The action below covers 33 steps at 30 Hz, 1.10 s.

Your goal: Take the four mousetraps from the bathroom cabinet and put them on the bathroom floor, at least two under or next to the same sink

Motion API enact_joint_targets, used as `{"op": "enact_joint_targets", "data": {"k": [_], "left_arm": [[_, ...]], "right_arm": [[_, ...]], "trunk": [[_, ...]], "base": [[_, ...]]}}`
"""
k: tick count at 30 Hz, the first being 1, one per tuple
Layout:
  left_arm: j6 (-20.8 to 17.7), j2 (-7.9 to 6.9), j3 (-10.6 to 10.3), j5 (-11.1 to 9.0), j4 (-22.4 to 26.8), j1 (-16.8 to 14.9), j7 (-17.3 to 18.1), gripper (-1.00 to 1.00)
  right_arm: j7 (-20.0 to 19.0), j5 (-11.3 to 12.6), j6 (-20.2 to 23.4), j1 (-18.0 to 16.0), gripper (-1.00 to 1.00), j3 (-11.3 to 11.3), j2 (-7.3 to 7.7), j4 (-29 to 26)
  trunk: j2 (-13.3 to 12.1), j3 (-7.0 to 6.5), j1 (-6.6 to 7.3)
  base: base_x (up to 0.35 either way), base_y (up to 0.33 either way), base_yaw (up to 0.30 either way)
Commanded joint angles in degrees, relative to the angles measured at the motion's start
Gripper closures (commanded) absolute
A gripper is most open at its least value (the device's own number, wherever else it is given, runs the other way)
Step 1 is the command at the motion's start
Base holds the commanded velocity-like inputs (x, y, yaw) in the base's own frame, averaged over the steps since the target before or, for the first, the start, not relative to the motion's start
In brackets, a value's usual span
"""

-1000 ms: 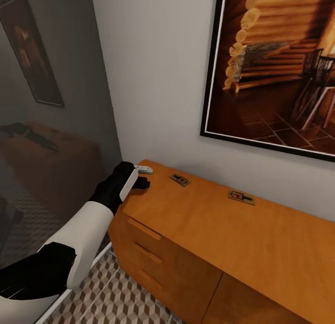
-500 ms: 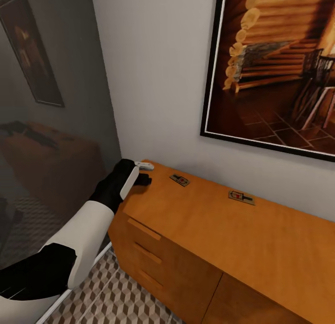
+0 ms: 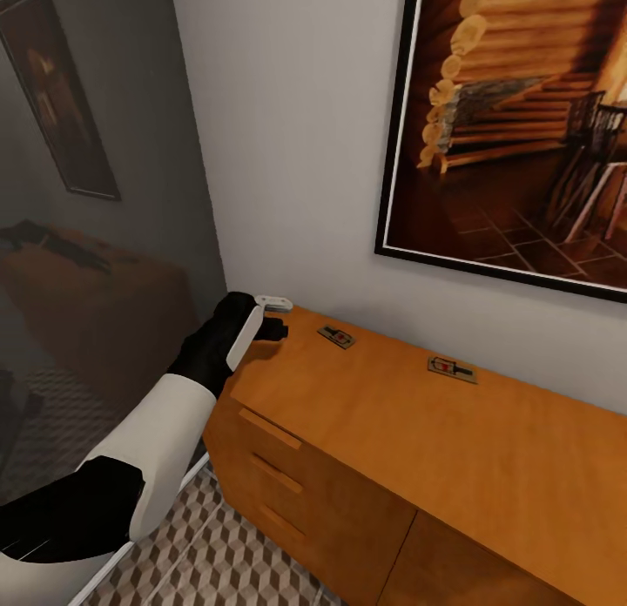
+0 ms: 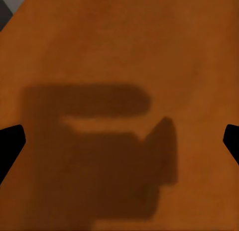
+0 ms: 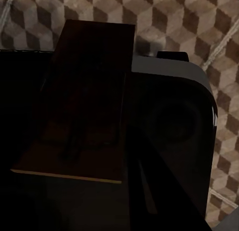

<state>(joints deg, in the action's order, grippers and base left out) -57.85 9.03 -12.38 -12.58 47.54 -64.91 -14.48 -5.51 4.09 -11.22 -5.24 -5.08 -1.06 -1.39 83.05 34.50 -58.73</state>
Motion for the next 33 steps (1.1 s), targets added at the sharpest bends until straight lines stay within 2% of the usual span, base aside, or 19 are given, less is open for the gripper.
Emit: {"op": "enact_joint_targets", "data": {"k": [1, 13, 18, 24, 27, 33], "left_arm": [[-0.2, -0.03, -0.1, -0.6, 0.0, 0.0, -0.6, -1.00], [0.0, 0.04, -0.2, -0.6, -0.3, 0.0, -0.8, -1.00], [1.1, 0.41, -0.4, -0.7, -2.6, 0.0, -0.9, -1.00], [5.8, 0.61, -0.5, -3.2, -6.7, 0.0, -0.9, -1.00], [8.0, 0.61, -0.6, -4.8, -11.1, 0.0, -0.9, -1.00], [13.3, 0.47, -0.7, -5.7, -16.1, 0.0, -0.9, -1.00]], "right_arm": [[-0.3, 0.7, -0.2, 0.0, 1.00, -0.5, 0.01, 0.1], [-0.3, 0.7, -0.2, 0.0, 1.00, -0.5, -0.01, 0.1], [-0.3, 0.7, -0.2, 0.0, 1.00, -0.5, -0.07, 0.1], [-0.3, 0.7, -0.3, 0.0, 1.00, -0.5, -0.08, 0.1], [-0.3, 0.7, -0.3, 0.0, 1.00, -0.5, -0.08, 0.1], [-0.3, 0.7, -0.3, 0.0, 1.00, -0.5, -0.08, 0.1]], "trunk": [[0.0, 0.05, 0.00], [0.0, 0.05, 0.00], [0.0, 0.05, 0.00], [0.0, 0.05, 0.00], [0.0, 0.05, 0.00], [0.0, 0.05, 0.00]], "base": [[0.000, 0.000, 0.000], [0.000, 0.000, 0.000], [0.000, 0.000, 0.000], [0.000, 0.000, 0.000], [0.000, 0.000, 0.000], [0.000, 0.000, 0.000]]}}
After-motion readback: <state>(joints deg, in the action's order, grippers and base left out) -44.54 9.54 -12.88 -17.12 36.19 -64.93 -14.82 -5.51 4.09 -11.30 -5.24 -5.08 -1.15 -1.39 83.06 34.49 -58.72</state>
